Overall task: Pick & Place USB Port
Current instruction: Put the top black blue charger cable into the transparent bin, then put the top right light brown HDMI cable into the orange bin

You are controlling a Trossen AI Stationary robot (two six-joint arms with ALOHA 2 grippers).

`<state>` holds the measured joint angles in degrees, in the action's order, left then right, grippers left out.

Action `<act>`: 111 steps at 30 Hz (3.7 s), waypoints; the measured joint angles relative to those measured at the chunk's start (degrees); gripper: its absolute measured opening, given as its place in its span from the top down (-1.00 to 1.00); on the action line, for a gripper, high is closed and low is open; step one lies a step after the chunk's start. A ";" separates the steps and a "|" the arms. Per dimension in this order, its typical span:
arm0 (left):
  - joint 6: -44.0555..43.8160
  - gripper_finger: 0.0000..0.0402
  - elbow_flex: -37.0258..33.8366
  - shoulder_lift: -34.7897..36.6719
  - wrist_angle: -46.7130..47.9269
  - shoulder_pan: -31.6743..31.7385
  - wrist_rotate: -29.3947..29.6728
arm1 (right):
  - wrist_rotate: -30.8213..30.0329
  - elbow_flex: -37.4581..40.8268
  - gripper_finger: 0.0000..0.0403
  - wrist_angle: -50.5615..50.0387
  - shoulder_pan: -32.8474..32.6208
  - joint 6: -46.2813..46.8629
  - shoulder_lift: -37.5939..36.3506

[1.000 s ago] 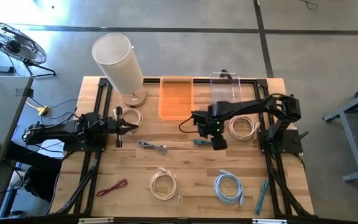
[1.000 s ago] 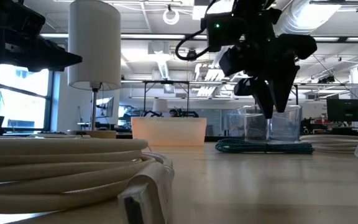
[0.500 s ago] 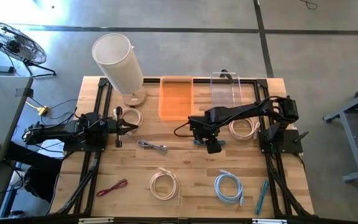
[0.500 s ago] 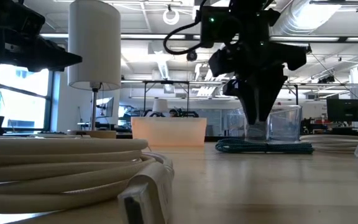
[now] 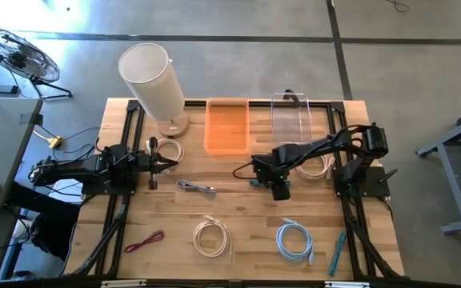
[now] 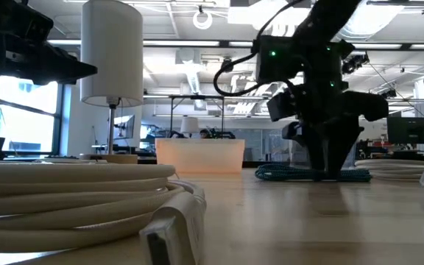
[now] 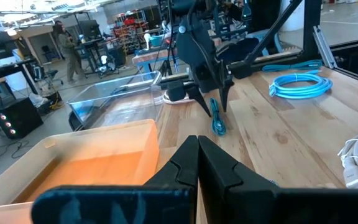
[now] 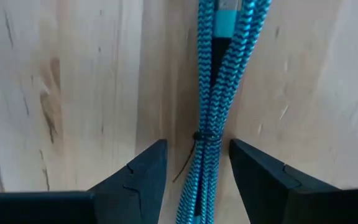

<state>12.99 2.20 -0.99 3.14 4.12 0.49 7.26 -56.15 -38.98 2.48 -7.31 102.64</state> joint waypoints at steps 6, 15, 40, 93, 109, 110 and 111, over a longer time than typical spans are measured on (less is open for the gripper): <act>-0.02 1.00 -0.02 0.00 -0.05 0.00 0.02 | -2.13 3.24 0.52 3.44 0.02 2.29 -0.42; -3.98 1.00 -0.37 -0.01 -3.44 0.00 0.95 | -7.26 -0.70 0.91 0.60 -1.19 2.20 -1.51; -4.48 1.00 -0.17 0.00 -26.19 0.00 -0.53 | -35.67 -47.26 0.91 -36.27 4.89 4.87 -2.89; -4.35 1.00 0.02 0.02 -12.26 0.00 -7.41 | -3.99 -28.08 -0.17 -37.82 39.08 9.96 -8.26; -4.33 1.00 0.02 0.00 -9.00 0.00 -1.79 | 2.69 -29.17 -0.17 -46.08 26.80 10.78 -28.95; -4.33 1.00 0.01 0.00 -9.01 0.00 -1.79 | 2.53 -28.83 -0.17 -46.08 25.22 11.40 -30.30; -4.33 1.00 0.02 0.00 -8.99 -0.01 -1.75 | 2.10 -28.24 -0.17 -46.06 23.50 11.88 -31.66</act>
<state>8.67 2.21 -0.99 -5.85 4.10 -1.26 9.36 -84.39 -85.04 25.98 4.57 70.98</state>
